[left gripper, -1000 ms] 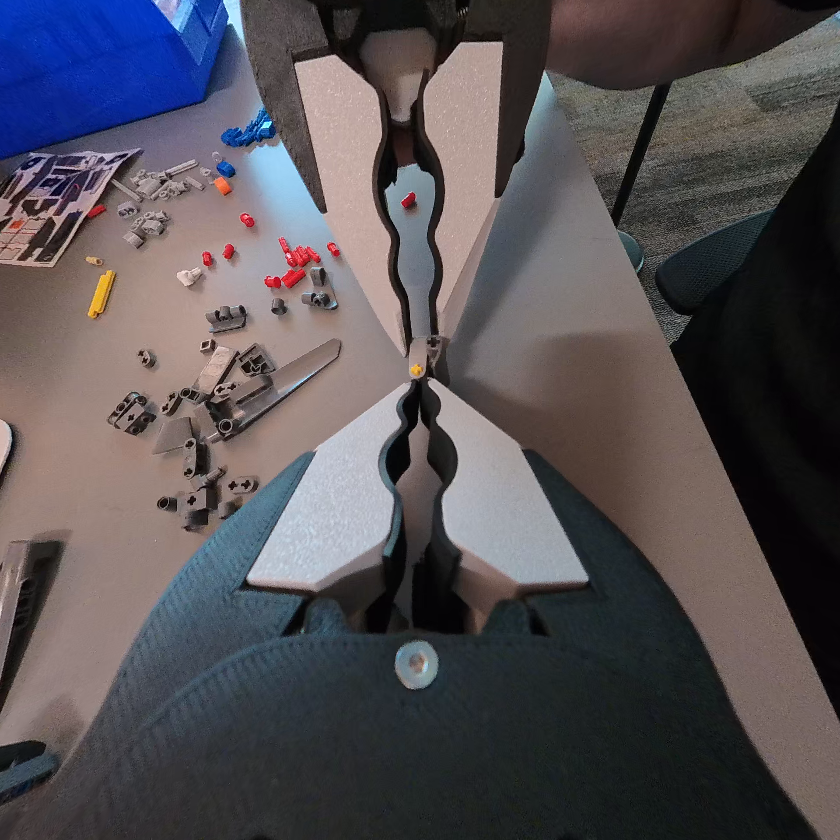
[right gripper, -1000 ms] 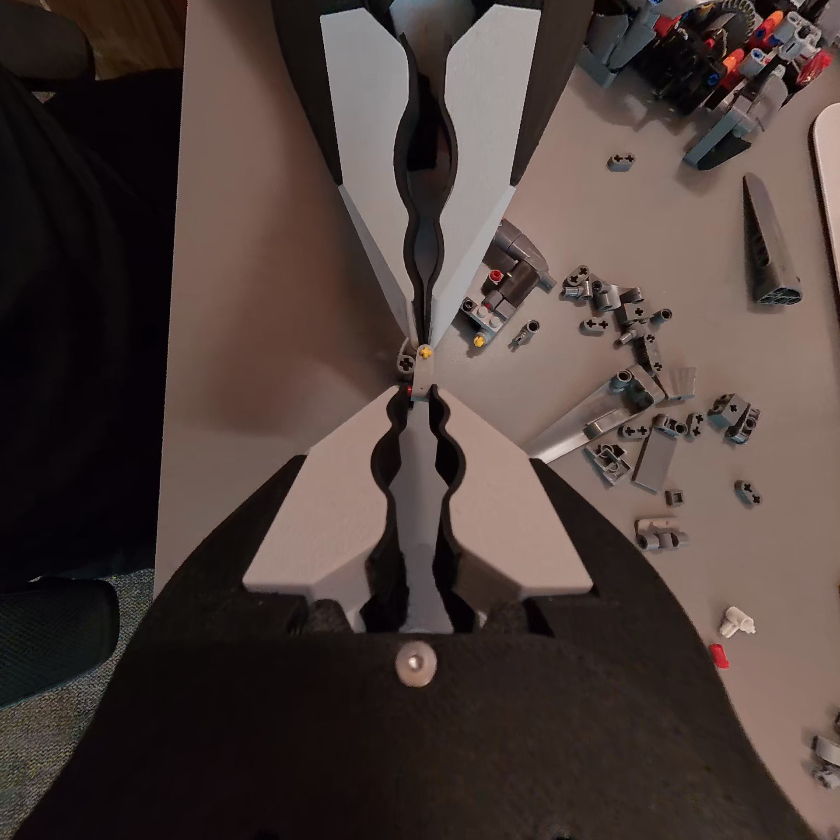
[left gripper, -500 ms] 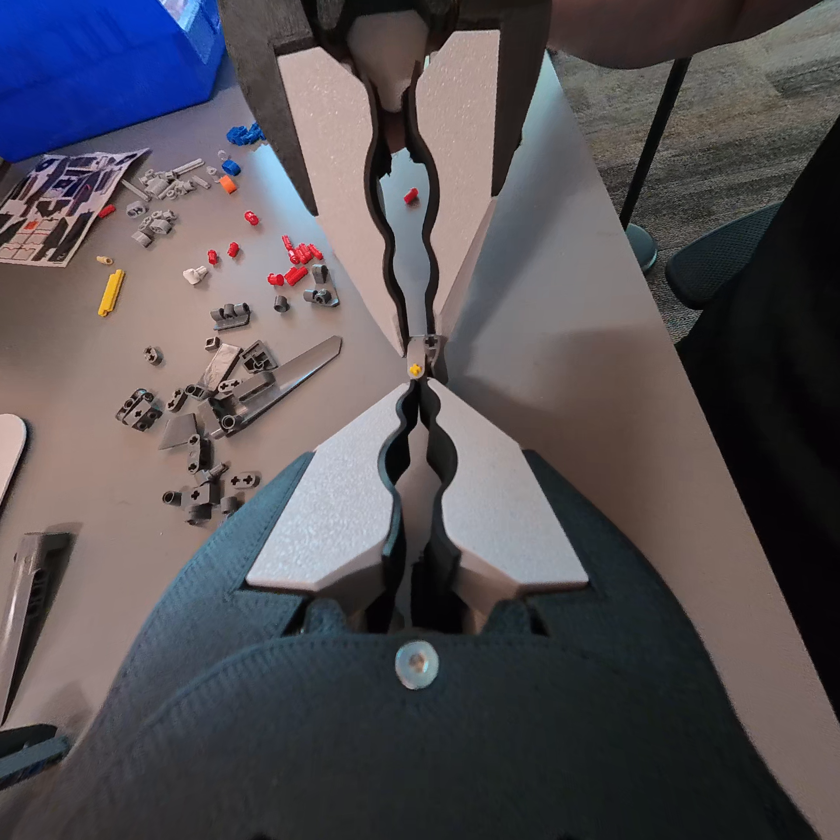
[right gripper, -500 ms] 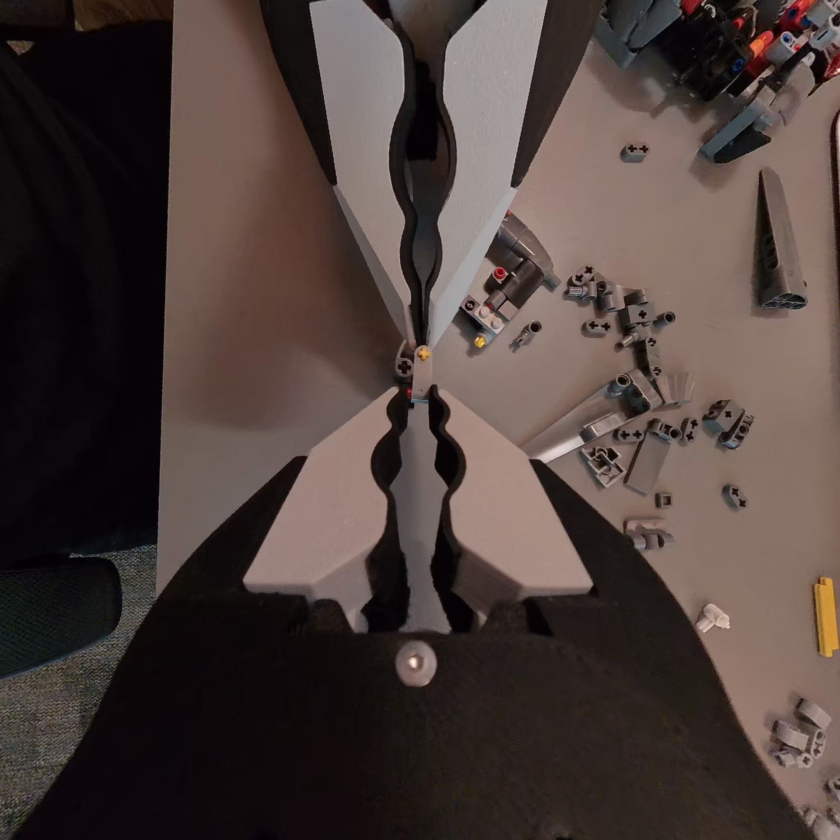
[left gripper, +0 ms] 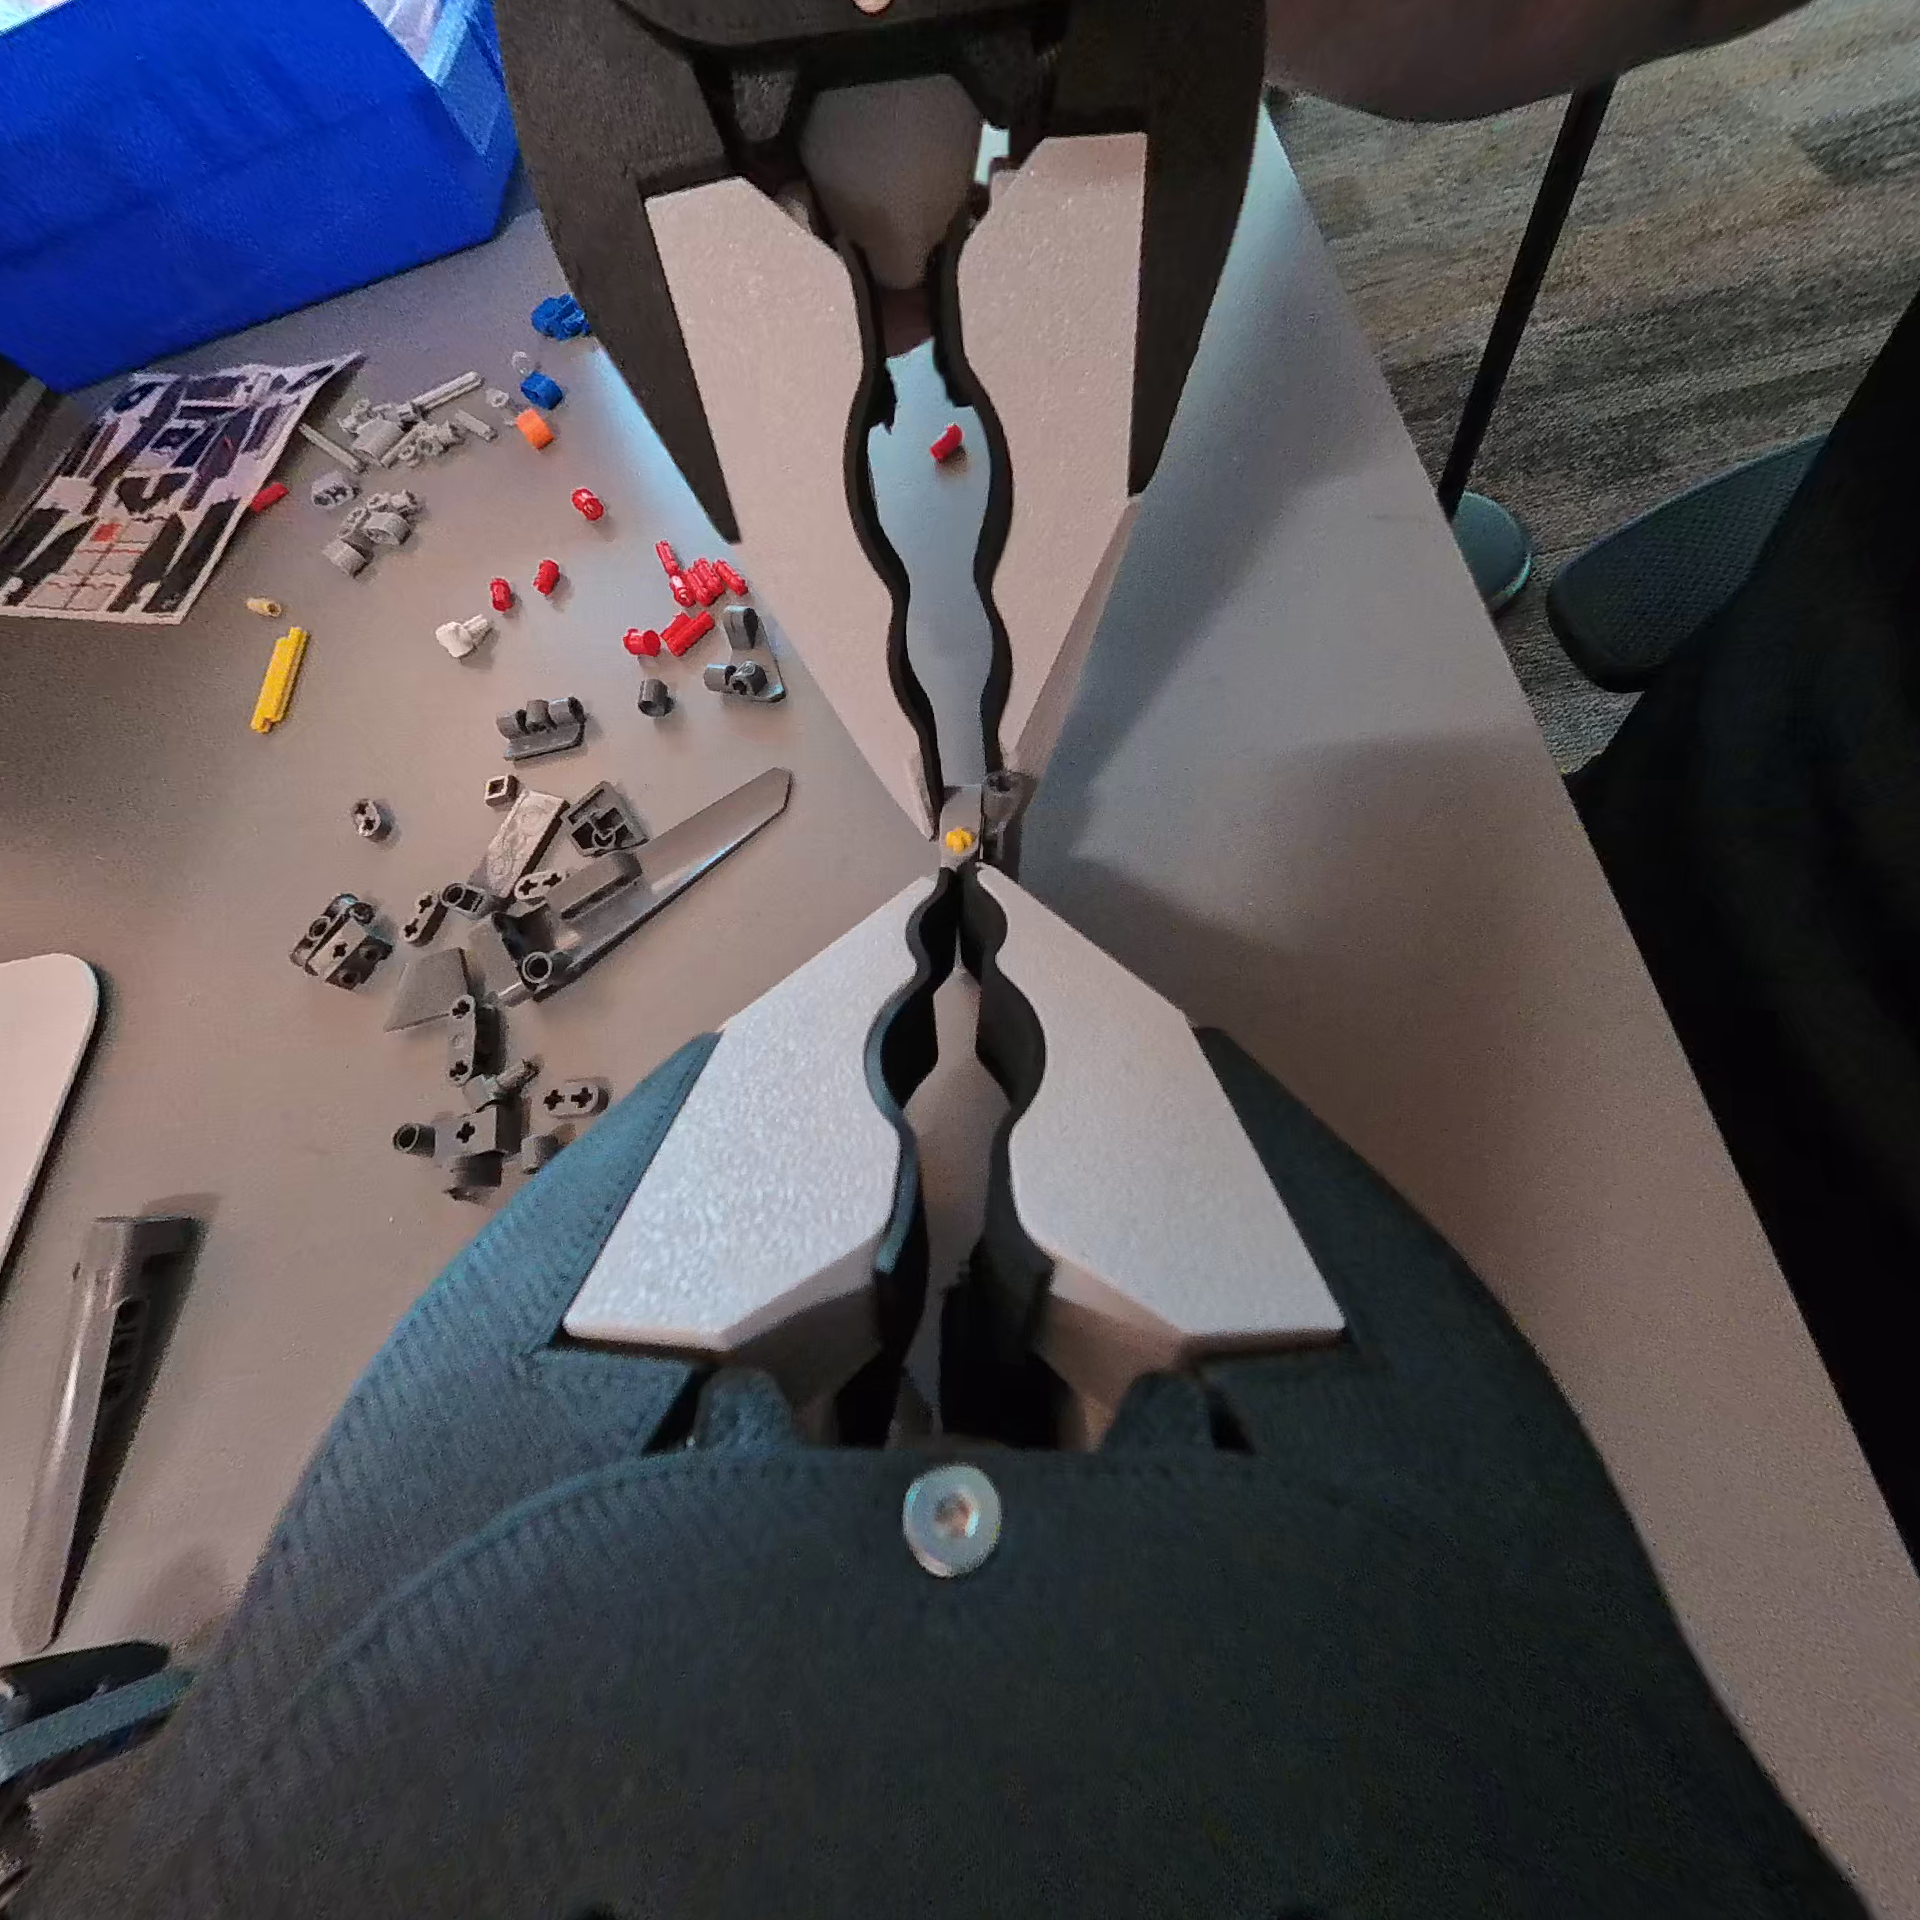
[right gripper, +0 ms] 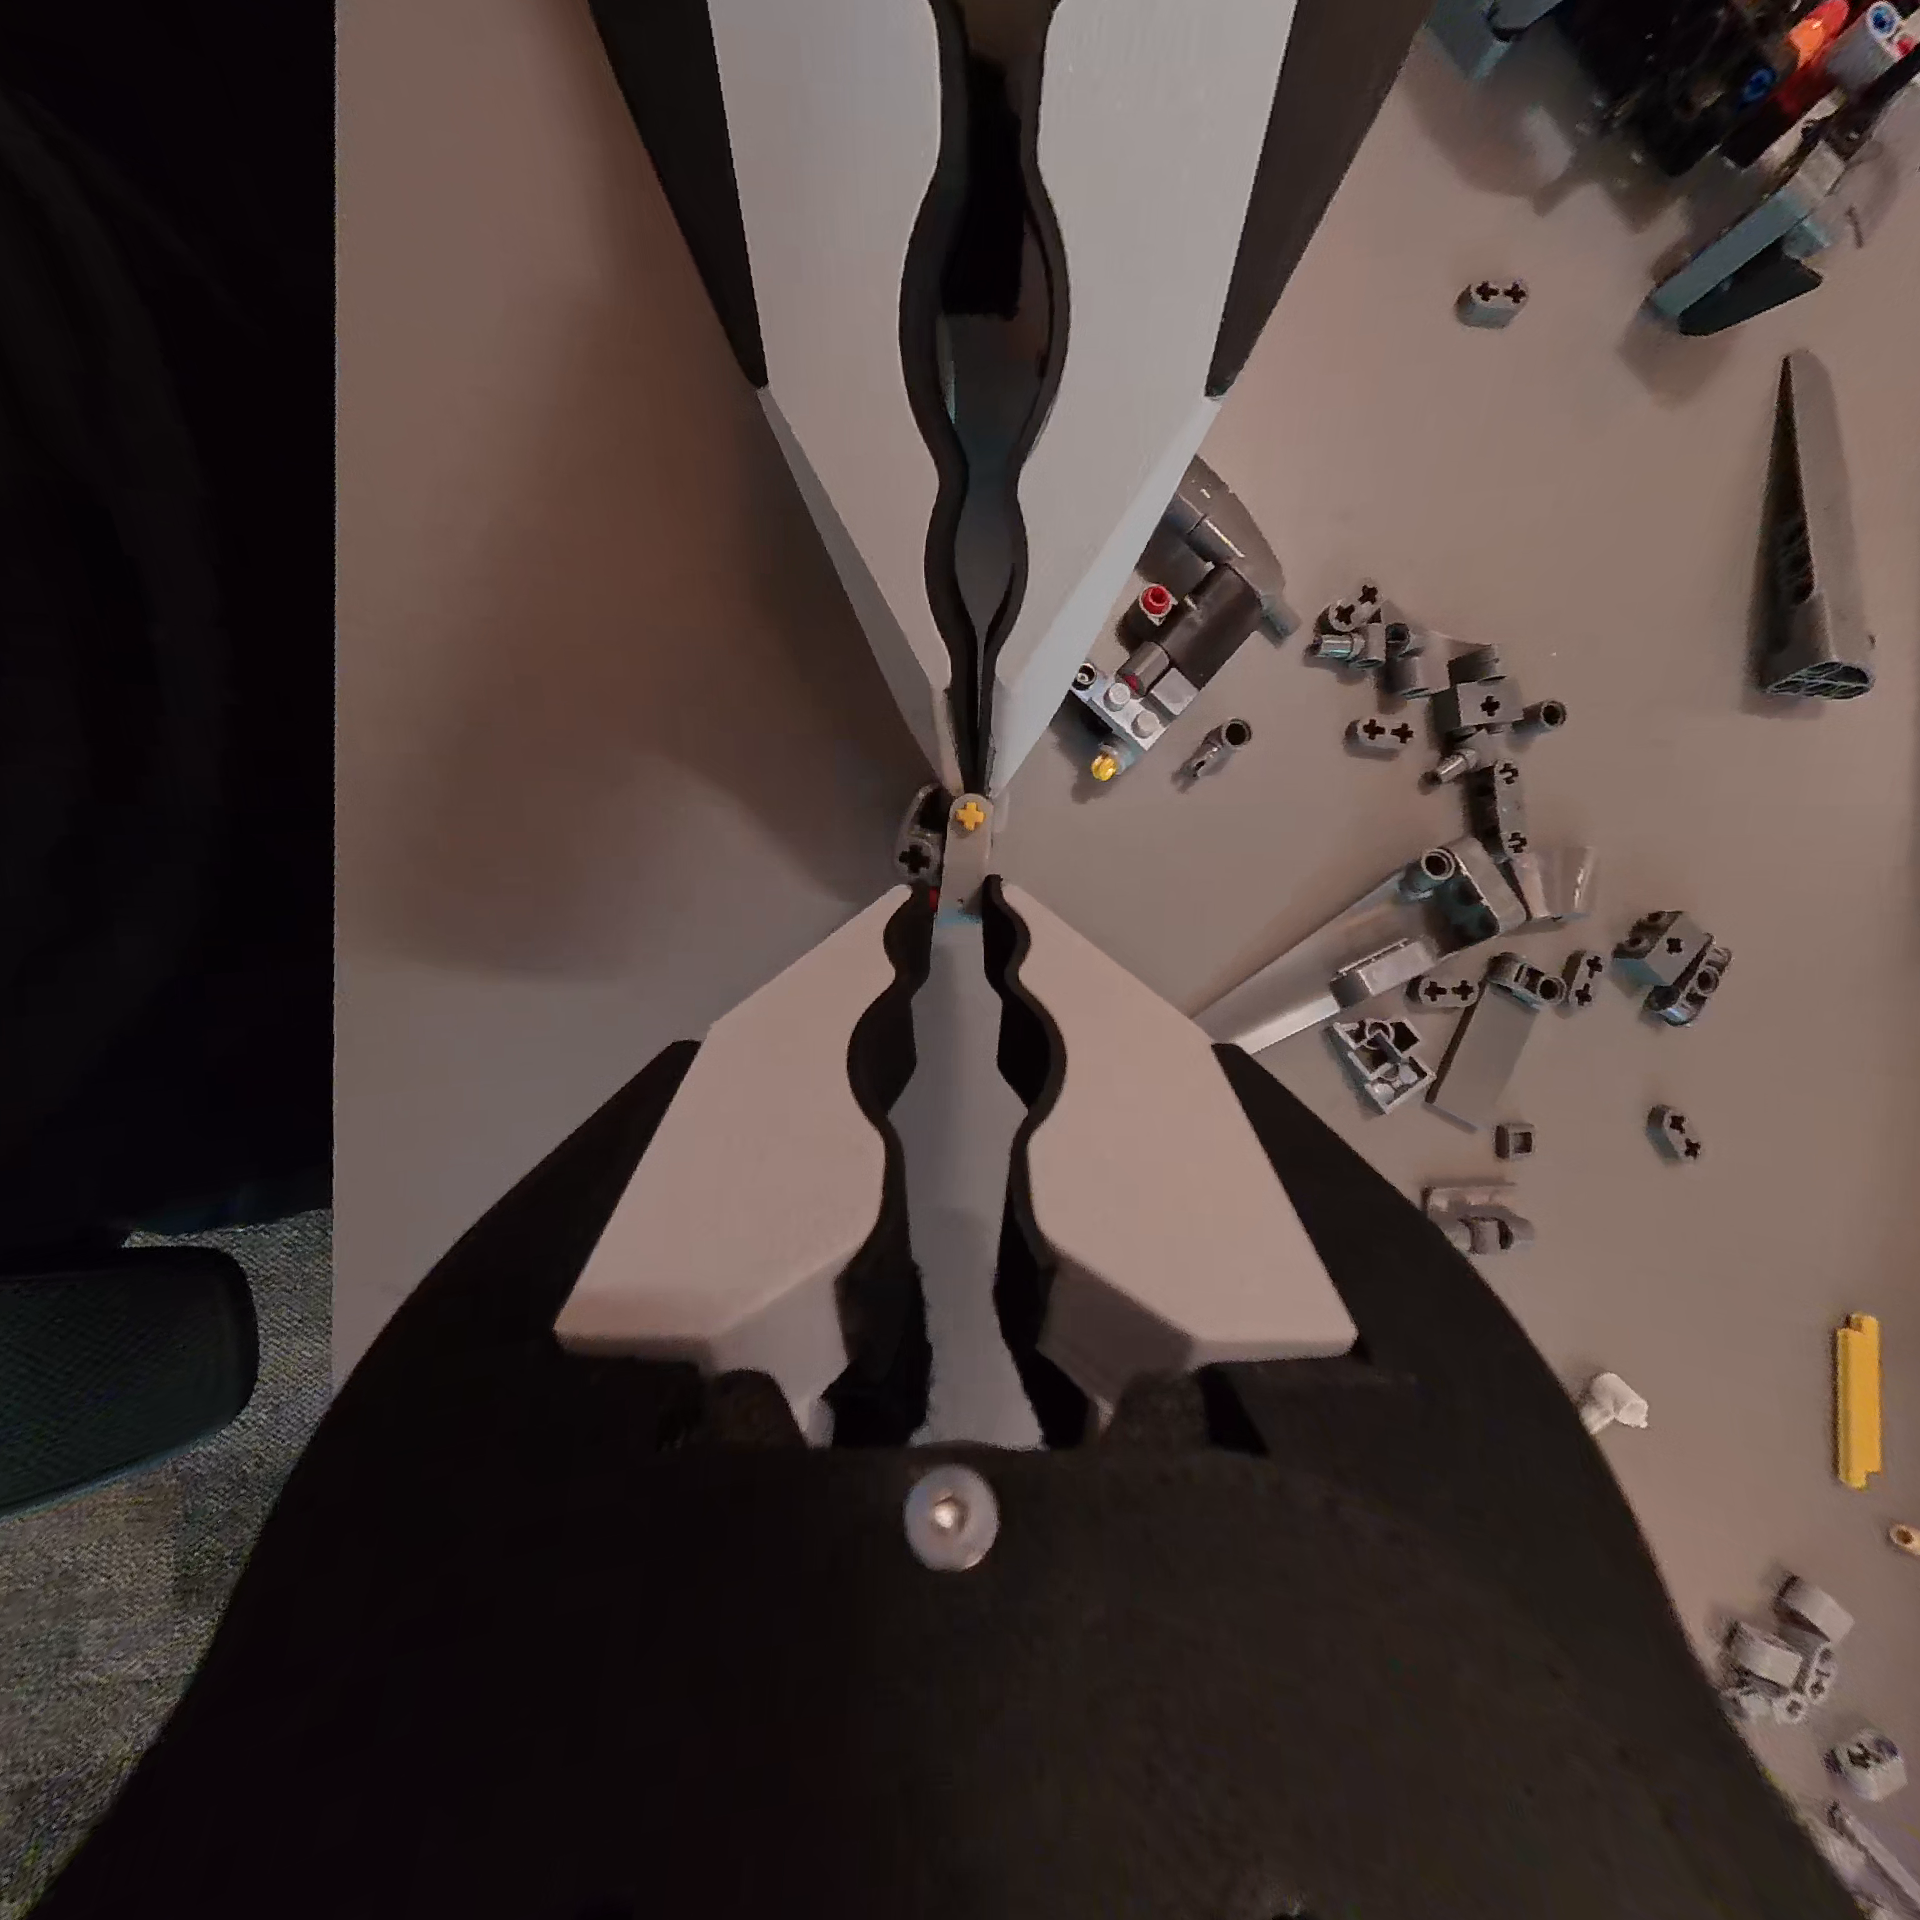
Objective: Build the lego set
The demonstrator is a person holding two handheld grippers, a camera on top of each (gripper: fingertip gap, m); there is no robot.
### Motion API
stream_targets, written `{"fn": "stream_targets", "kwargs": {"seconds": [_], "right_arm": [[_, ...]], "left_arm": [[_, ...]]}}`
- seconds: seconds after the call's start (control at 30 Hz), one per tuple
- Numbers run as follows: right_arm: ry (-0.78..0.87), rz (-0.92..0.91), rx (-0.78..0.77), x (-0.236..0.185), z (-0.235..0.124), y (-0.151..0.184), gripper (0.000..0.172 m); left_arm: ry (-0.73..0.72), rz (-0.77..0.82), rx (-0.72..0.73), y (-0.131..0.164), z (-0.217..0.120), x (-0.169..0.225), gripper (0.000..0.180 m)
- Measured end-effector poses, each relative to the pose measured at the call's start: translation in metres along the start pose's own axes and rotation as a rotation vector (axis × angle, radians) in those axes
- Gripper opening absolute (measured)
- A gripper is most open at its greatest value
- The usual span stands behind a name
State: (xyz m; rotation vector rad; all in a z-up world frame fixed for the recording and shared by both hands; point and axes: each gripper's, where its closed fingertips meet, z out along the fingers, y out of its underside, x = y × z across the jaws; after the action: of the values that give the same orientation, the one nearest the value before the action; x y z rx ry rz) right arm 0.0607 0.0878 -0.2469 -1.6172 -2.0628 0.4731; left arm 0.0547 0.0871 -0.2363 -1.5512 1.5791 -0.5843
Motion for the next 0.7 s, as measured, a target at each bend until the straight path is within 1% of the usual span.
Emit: {"fn": "stream_targets", "kwargs": {"seconds": [0.03,0.13,0.2,0.27,0.33,0.43,0.5,0.6,0.63,0.7], "right_arm": [[0.001,0.006,0.006,0.0,0.0,0.0,0.006],[0.005,0.028,0.044,0.0,-0.004,0.0,0.009],[0.02,0.043,0.072,0.002,-0.009,-0.001,0.01],[0.021,0.059,0.111,0.002,-0.014,-0.003,0.008],[0.039,0.06,0.114,0.004,-0.015,-0.001,0.003],[0.041,0.068,0.122,0.002,-0.015,0.003,0.004],[0.069,0.08,0.117,0.004,-0.018,0.009,0.009],[0.086,0.088,0.118,0.001,-0.017,0.013,0.021],[0.108,0.084,0.117,0.002,-0.016,0.013,0.026],[0.145,0.072,0.114,0.003,-0.012,0.013,0.04]], "left_arm": [[-0.002,0.001,-0.004,0.0,0.0,-0.001,0.0],[0.01,-0.012,-0.003,0.0,0.002,-0.001,0.0],[0.011,0.023,-0.066,0.01,0.007,0.002,0.0],[0.0,0.027,-0.046,0.006,0.007,0.002,0.0],[0.006,0.013,-0.054,0.007,0.008,0.001,0.0],[0.009,0.015,-0.045,0.006,0.007,0.002,0.0],[-0.014,0.035,-0.038,0.005,0.002,-0.002,0.0],[-0.063,0.111,-0.045,0.001,-0.003,-0.009,0.0],[-0.075,0.146,-0.052,0.0,-0.003,-0.011,0.0],[-0.113,0.176,-0.093,0.003,0.0,-0.02,0.007]]}}
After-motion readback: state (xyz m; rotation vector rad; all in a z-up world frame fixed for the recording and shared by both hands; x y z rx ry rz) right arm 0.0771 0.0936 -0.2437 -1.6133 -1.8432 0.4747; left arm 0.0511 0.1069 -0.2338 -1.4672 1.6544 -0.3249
